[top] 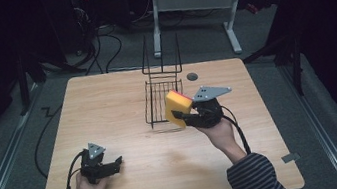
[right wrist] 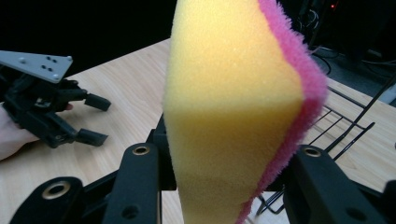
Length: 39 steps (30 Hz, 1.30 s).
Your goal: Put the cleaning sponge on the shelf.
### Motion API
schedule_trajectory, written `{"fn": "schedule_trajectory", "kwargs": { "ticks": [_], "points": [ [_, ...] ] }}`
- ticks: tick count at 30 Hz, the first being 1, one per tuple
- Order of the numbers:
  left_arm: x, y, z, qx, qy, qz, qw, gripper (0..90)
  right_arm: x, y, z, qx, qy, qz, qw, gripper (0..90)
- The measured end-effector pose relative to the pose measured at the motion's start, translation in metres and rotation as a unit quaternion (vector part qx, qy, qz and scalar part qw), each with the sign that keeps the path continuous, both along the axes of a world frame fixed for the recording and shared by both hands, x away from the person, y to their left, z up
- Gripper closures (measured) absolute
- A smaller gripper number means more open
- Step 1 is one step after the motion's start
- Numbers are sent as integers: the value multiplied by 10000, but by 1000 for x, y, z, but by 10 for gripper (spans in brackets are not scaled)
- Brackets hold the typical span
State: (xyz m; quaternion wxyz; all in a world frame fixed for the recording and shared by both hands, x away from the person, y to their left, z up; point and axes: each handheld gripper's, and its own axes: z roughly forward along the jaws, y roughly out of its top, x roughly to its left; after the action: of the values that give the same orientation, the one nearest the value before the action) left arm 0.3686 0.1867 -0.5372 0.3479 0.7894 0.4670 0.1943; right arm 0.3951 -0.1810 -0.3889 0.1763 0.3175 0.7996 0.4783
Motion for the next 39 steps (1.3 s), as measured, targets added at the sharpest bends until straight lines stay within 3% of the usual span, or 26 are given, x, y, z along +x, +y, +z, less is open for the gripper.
{"fn": "schedule_trajectory", "kwargs": {
  "ticks": [16, 28, 39],
  "points": [
    [0, 0, 0, 7, 0, -6, 10000, 167, 34, 21, -10, -199, -99, -315, 9993, 606],
    [0, 0, 0, 6, 2, -11, 10000, 167, 57, 28, -28, -188, 12, -612, 9979, 604],
    [0, 0, 0, 0, 6, -12, 10000, 167, 75, 37, -46, -345, 242, -794, 9960, 603]
  ]
}}
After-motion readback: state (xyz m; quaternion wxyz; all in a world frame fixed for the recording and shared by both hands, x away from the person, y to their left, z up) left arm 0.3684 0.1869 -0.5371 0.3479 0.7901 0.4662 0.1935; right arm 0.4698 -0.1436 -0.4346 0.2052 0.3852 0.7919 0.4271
